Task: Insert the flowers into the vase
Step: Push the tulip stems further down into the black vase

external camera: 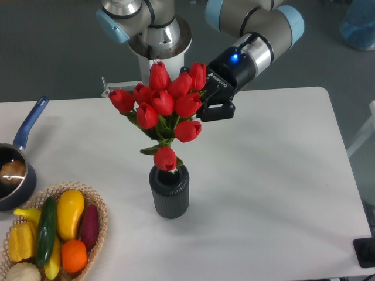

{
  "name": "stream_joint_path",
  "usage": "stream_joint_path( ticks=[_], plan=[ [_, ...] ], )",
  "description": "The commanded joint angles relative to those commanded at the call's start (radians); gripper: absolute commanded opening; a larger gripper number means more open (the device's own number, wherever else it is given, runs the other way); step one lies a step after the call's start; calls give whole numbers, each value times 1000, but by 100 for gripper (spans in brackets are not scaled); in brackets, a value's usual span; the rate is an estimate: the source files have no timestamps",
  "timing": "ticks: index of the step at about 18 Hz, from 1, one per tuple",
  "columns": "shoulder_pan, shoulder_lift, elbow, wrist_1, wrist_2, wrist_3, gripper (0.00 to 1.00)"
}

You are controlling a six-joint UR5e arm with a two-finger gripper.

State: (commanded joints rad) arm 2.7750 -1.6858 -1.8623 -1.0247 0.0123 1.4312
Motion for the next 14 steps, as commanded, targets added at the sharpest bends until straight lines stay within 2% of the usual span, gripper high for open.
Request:
stream_joint_path(
  ticks=[10,12,14],
  plan=[
    [-15,-34,-2,3,9,18,16],
    [-21,-55,-2,2,8,20,16],
    [-34,-116,8,12,5,28,16]
  ],
)
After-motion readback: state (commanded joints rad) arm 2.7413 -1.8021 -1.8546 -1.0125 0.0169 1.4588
